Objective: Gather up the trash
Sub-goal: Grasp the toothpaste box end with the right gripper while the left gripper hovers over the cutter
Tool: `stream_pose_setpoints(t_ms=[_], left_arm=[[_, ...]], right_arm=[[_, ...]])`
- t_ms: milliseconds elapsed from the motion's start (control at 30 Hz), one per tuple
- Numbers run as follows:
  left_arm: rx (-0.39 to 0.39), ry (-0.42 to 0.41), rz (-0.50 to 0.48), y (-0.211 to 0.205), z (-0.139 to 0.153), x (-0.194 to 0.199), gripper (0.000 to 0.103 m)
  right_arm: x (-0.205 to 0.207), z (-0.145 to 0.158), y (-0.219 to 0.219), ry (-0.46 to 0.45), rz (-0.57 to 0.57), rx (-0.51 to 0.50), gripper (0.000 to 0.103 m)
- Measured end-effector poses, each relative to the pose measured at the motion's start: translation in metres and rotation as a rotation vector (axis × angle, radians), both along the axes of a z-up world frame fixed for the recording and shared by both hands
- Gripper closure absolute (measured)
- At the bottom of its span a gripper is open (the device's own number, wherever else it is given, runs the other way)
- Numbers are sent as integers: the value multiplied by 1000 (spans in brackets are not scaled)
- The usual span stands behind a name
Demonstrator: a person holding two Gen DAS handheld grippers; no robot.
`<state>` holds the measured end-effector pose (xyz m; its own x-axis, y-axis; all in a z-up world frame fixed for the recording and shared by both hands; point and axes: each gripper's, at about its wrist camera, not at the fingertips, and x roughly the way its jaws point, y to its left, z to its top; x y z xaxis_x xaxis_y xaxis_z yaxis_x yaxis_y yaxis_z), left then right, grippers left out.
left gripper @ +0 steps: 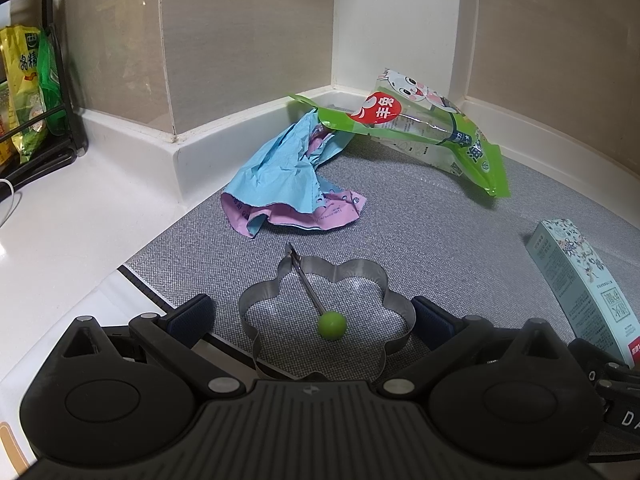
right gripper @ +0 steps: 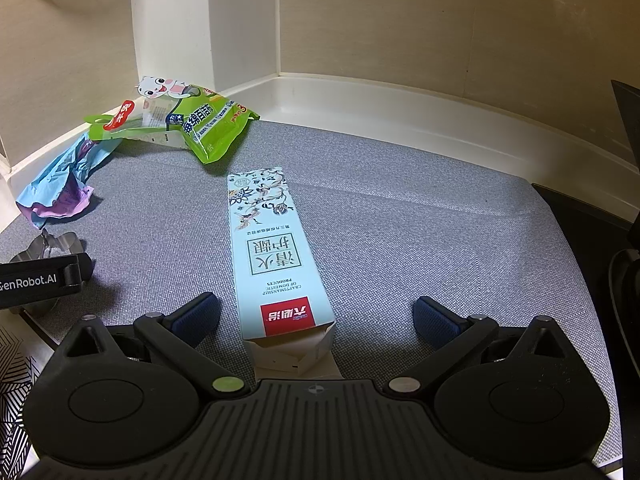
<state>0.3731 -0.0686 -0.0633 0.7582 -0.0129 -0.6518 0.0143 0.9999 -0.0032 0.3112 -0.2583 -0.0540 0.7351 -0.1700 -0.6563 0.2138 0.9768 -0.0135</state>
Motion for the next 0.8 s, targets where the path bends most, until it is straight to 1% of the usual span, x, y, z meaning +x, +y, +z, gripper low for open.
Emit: stream_pose_setpoints(t_ms=[33, 67, 100, 133, 167, 200, 233, 300, 367, 433, 533, 700, 800], left_arm=[[3, 7, 7, -1, 1, 0, 2], [-3, 11, 7, 0, 3, -2, 14], [0, 1, -3, -1, 7, -4, 14], [11, -4, -16, -2, 10, -6, 15], [13, -10, -26, -2, 12, -8, 15], [16, -18, -32, -1, 13, -11, 15], [22, -24, -34, -1, 14, -13, 15], [25, -39, -31, 1, 16, -18, 15], [-8, -45, -33, 5, 20, -24, 15], [-35, -57, -35, 9, 27, -32, 15], [-38, -97, -41, 12, 41, -49, 15], [-63, -149, -50, 25, 64, -88, 15], [-59, -175, -57, 35, 75, -119, 15]], right_arm=[[-1, 0, 0, -3, 2, 3, 1], [-2, 1, 0, -13, 0, 1, 7], [-4, 3, 1, -29, -3, 0, 23], [-6, 4, 1, -47, -5, -1, 33], [-8, 5, 0, -59, -12, -1, 51], [-9, 6, -2, -68, -8, 17, 59], [-10, 6, -4, -79, -2, 41, 62], [-11, 8, -9, -96, -6, 83, 62], [-13, 9, -12, -114, -3, 111, 62], [-16, 11, -11, -142, 4, 118, 62], [-20, 17, -10, -183, 18, 127, 62], [-22, 18, -12, -215, 27, 160, 62], [-21, 17, -14, -219, 26, 169, 62]])
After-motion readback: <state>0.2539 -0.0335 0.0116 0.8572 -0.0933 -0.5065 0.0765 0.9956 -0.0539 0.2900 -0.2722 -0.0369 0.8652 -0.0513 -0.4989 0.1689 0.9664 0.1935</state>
